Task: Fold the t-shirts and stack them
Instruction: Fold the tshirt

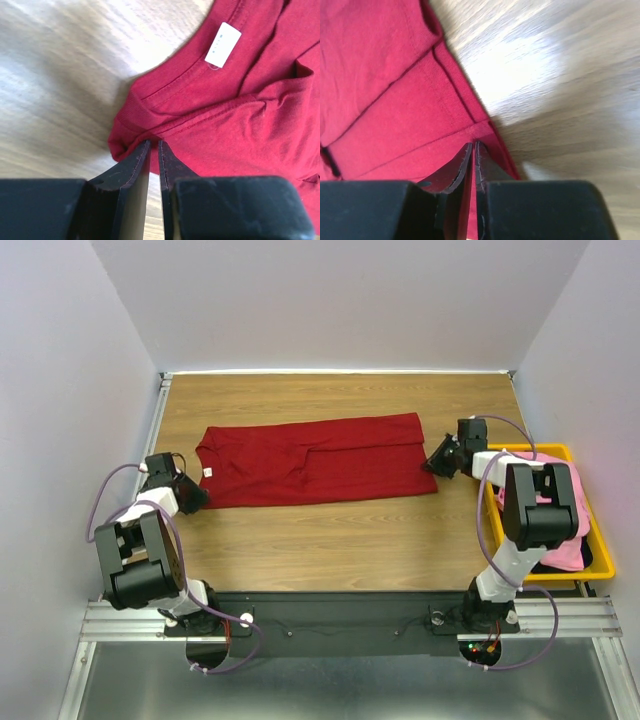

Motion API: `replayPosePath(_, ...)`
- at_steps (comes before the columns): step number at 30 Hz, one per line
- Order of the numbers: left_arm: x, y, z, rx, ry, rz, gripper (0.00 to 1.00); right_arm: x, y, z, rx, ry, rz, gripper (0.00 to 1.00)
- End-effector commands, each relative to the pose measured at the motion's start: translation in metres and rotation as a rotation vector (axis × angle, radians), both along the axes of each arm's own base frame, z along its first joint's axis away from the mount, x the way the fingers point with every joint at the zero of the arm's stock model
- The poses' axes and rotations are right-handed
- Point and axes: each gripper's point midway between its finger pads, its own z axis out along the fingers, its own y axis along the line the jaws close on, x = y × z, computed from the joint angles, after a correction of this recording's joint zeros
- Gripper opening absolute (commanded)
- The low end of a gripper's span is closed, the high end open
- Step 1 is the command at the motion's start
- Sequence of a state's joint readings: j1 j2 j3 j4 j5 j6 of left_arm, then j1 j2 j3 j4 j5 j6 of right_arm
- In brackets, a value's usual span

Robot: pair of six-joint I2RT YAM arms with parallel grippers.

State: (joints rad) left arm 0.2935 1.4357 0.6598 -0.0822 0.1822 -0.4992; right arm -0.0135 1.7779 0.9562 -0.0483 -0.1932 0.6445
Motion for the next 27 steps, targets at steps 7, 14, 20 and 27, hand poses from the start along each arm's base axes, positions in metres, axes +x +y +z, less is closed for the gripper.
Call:
replayPosePath(7,-0.011,0.001,0.030,0.035,-0.027,-0.002,0.30,0.004,0.025,0.065,-0.017,-0.177,0.175,0.24)
replayPosePath(14,0.023,-0.078,0.095,0.047,-0.230,-0.257,0.37,-0.031,0.163,0.104,0.209,-0.375,0.610,0.41)
replayPosePath(20,0.031,-0.203,0.115,-0.124,-0.349,-0.621,0.37,-0.046,0.223,0.105,0.403,-0.435,0.688,0.42)
replayPosePath(27,0.020,-0.273,0.079,-0.221,-0.291,-0.839,0.35,-0.063,0.244,0.080,0.439,-0.394,0.734,0.42)
